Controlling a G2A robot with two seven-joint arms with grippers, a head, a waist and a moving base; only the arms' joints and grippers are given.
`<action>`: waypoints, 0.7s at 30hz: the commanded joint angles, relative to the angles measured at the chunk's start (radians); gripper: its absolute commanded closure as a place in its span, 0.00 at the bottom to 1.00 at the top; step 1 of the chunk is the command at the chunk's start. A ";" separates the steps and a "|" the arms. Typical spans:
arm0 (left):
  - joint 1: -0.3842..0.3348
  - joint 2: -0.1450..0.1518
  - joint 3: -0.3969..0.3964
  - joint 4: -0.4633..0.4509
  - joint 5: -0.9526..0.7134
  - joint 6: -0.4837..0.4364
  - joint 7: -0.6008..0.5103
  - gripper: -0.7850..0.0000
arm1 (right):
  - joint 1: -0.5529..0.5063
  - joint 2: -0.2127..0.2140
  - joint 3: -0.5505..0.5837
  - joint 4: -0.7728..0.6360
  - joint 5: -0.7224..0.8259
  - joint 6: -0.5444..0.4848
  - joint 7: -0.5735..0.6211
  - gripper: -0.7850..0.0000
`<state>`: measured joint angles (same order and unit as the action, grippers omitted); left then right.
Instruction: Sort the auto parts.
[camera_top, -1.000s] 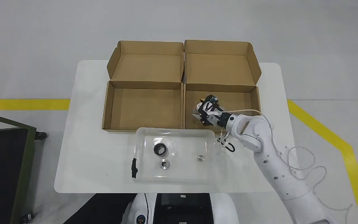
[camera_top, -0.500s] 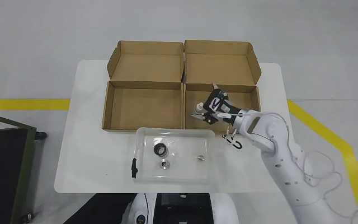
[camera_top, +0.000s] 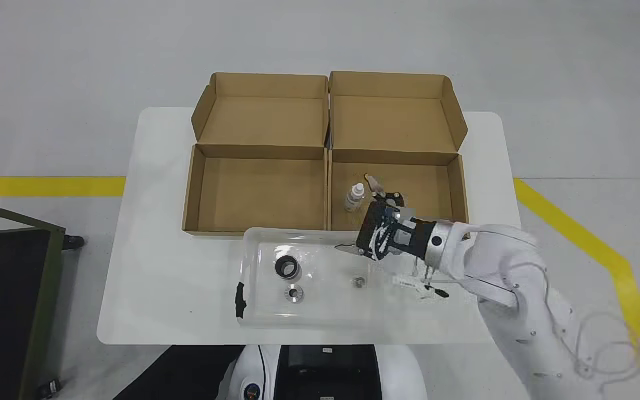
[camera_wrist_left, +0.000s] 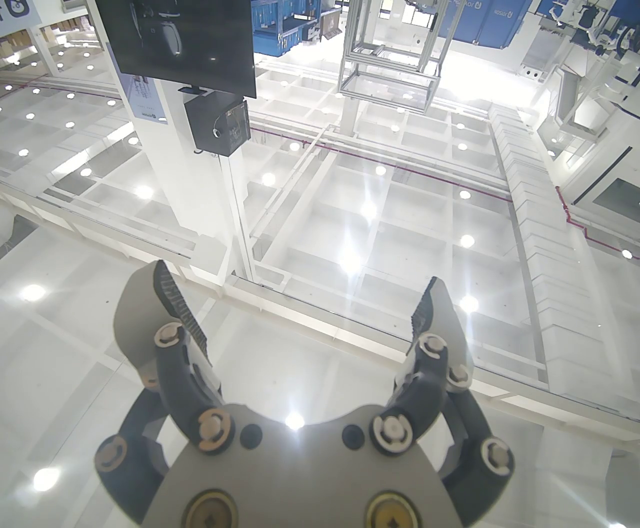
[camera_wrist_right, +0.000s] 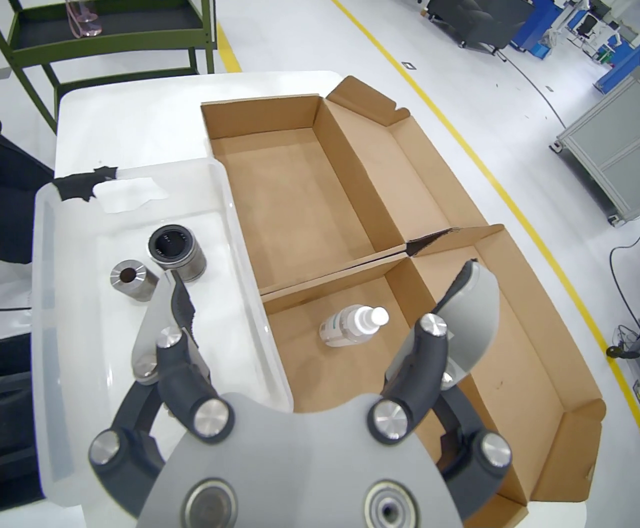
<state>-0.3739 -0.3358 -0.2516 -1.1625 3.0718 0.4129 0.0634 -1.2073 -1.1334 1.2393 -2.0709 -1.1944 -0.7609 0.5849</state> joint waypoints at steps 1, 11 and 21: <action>0.000 0.000 0.000 0.000 0.000 0.000 0.000 0.00 | -0.023 0.005 0.003 -0.034 -0.006 -0.024 0.026 0.00; 0.000 0.000 0.000 0.000 0.000 0.000 0.000 0.00 | -0.095 0.028 -0.018 -0.133 -0.056 -0.129 0.135 0.00; 0.000 0.000 0.000 0.000 0.000 0.000 0.000 0.00 | -0.128 0.048 -0.069 -0.138 -0.096 -0.218 0.255 0.00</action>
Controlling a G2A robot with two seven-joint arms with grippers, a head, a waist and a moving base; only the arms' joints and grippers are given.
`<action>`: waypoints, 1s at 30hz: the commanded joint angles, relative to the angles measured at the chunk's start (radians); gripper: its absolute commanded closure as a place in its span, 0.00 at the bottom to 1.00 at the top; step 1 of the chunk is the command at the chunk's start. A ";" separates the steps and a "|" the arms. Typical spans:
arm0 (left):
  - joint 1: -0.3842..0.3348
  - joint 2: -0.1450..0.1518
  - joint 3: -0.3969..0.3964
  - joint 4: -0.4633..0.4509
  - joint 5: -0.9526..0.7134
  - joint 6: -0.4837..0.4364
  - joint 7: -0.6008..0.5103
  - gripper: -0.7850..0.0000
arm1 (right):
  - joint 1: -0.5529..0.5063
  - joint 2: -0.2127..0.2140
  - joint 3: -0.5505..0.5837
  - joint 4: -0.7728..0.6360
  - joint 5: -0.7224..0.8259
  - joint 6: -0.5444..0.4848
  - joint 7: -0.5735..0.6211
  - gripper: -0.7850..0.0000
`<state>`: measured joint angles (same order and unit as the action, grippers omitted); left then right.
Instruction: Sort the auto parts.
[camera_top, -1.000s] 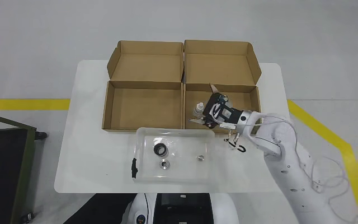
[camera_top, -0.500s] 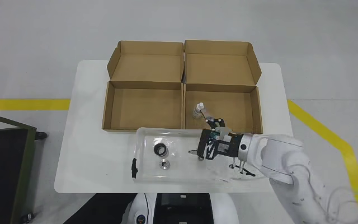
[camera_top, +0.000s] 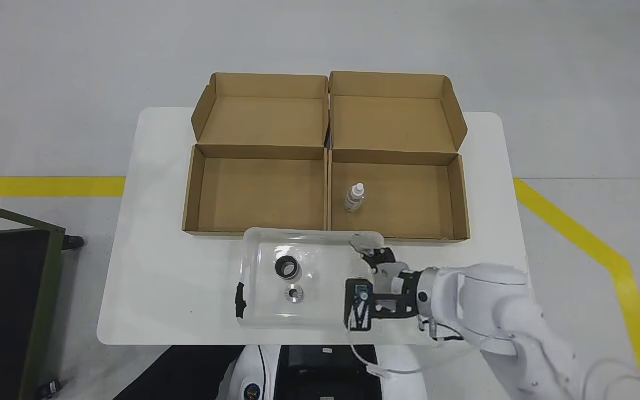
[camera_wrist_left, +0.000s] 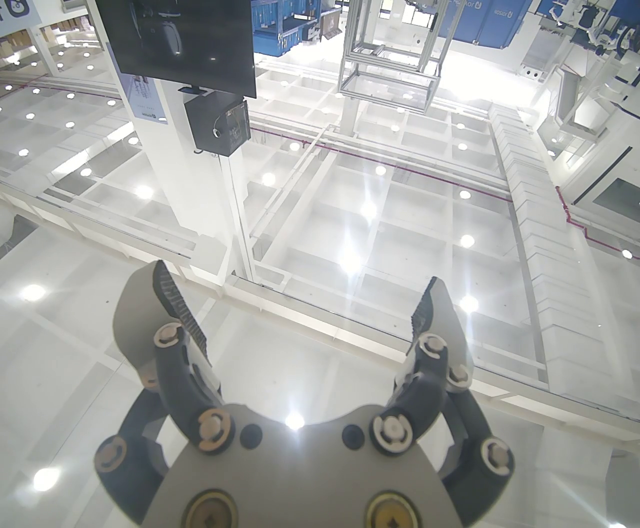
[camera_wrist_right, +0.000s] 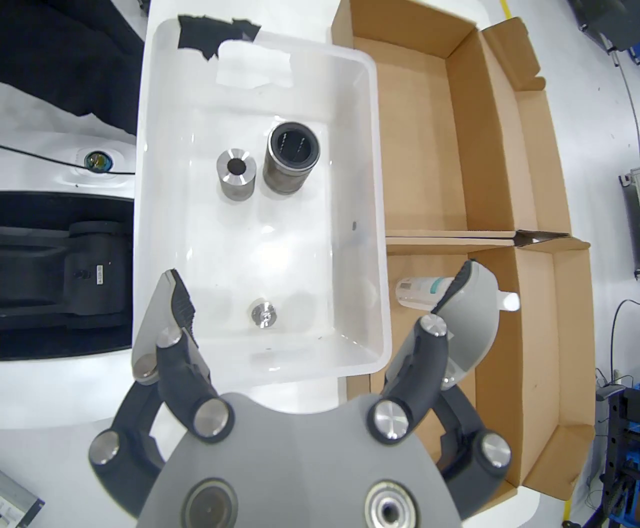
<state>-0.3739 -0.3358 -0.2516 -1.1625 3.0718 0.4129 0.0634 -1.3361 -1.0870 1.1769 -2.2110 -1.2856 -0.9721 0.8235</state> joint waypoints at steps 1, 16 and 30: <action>0.000 0.000 0.000 0.000 0.000 0.000 0.000 0.00 | 0.003 0.004 -0.015 0.003 -0.014 -0.004 0.020 0.00; 0.000 0.000 0.000 0.000 0.000 0.000 0.000 0.00 | 0.069 0.033 -0.168 0.051 -0.144 0.053 0.077 0.00; 0.000 0.000 0.000 0.000 0.000 0.000 0.000 0.00 | 0.167 0.068 -0.299 0.103 -0.112 0.134 0.158 0.15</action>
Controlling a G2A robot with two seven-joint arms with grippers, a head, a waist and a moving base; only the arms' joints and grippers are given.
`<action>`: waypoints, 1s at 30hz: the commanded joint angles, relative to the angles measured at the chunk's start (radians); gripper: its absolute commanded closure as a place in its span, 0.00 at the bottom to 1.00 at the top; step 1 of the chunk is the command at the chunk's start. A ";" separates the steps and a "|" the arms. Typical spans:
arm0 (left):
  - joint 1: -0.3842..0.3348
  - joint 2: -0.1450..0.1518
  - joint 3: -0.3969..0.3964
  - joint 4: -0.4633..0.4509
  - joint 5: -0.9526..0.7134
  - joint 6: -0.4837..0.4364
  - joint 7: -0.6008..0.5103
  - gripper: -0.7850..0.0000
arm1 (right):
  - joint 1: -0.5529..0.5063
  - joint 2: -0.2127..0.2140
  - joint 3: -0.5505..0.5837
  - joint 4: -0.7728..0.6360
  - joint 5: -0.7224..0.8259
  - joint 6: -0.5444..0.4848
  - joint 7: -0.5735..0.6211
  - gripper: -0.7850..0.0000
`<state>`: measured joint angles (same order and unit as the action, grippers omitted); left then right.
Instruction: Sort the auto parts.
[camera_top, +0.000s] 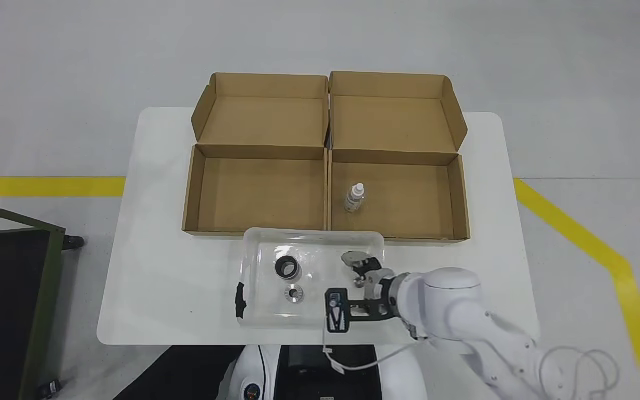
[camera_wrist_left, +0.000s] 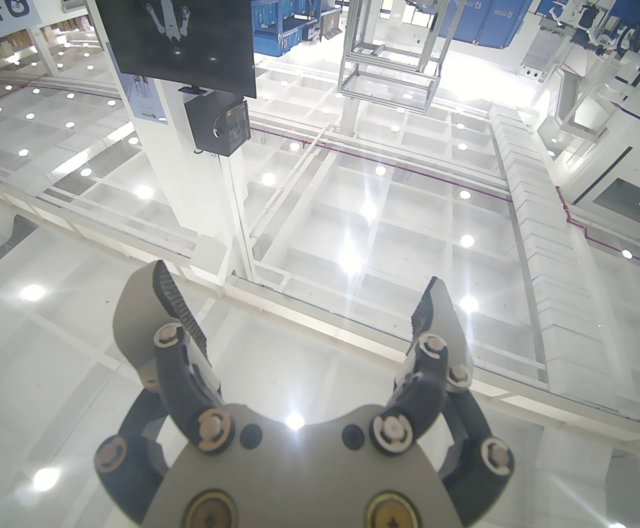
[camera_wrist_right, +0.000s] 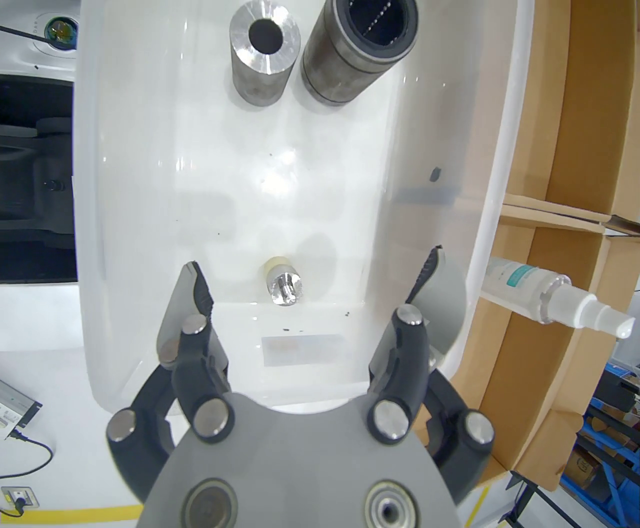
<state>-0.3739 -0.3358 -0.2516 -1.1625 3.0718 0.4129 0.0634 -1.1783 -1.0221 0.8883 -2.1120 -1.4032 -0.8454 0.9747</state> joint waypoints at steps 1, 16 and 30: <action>0.000 0.000 0.000 0.000 0.000 0.000 0.000 0.00 | 0.018 0.006 -0.022 0.007 0.012 0.014 0.014 0.16; 0.000 0.000 0.000 0.000 0.000 0.000 0.000 0.00 | 0.184 0.058 -0.221 0.037 0.080 0.150 0.150 0.34; 0.000 0.000 0.000 0.000 0.000 0.000 0.000 0.00 | 0.359 0.076 -0.397 0.082 0.192 0.247 0.247 0.49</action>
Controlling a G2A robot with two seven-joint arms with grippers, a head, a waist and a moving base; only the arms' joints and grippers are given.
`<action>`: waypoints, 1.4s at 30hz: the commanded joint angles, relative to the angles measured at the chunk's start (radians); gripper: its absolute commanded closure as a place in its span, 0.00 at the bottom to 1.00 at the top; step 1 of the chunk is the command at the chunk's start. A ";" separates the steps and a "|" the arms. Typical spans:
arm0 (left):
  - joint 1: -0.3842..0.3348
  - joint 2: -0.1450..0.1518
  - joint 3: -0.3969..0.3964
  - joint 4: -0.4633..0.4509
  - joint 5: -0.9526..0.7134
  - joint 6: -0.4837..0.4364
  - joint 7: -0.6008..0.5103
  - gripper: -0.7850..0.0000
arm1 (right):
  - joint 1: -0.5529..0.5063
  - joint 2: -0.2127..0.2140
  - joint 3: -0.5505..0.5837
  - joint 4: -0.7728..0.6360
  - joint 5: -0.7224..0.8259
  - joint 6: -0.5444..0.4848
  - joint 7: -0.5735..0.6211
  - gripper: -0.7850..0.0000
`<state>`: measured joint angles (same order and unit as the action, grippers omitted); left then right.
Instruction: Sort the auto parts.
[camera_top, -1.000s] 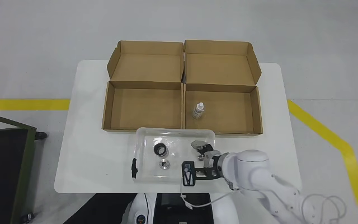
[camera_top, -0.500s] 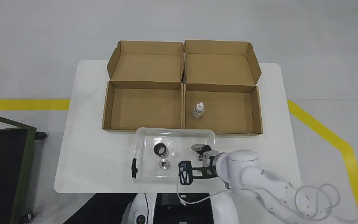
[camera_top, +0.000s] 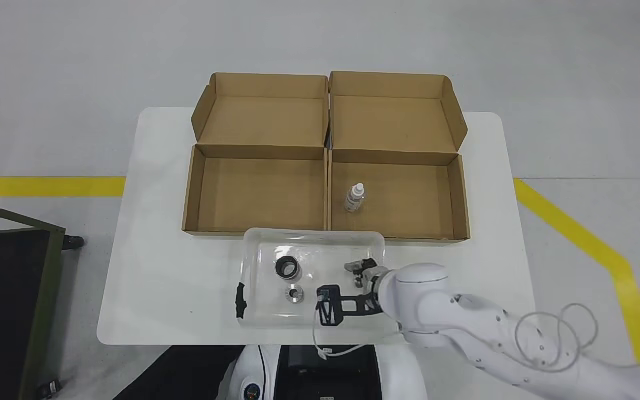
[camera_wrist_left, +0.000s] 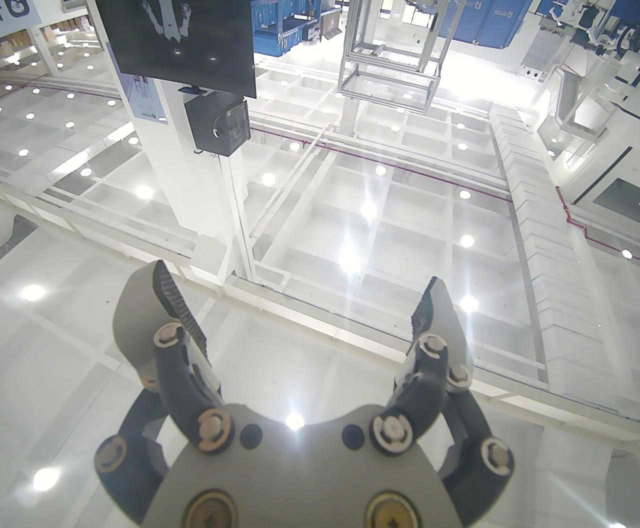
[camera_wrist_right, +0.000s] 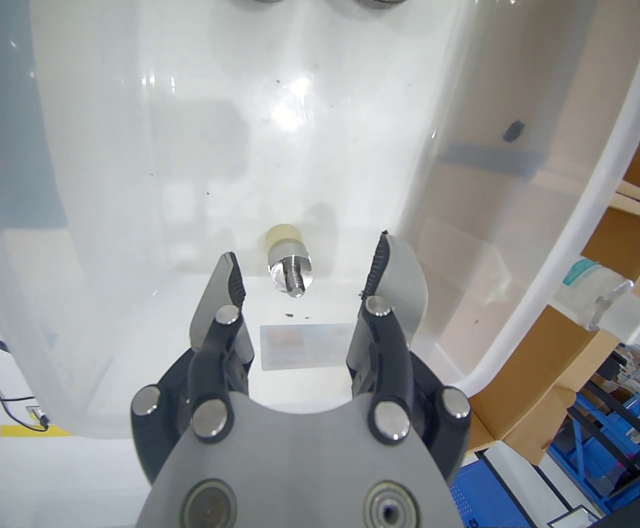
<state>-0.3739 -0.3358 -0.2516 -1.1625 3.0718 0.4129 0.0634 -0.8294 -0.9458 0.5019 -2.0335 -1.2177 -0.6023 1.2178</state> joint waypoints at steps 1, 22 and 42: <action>0.000 0.000 0.000 0.000 0.000 0.000 0.000 0.00 | 0.020 -0.001 -0.021 0.008 0.014 0.008 0.008 0.51; 0.000 0.000 0.000 0.000 0.000 0.000 0.000 0.00 | 0.114 -0.021 -0.137 0.082 0.065 0.035 0.035 0.59; 0.000 0.000 0.000 0.000 0.000 0.000 0.000 0.00 | 0.126 -0.021 -0.076 -0.009 0.134 0.015 -0.025 1.00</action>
<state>-0.3739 -0.3358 -0.2516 -1.1625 3.0718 0.4129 0.0634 -0.7019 -0.9676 0.4158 -2.0271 -1.0854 -0.5882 1.2068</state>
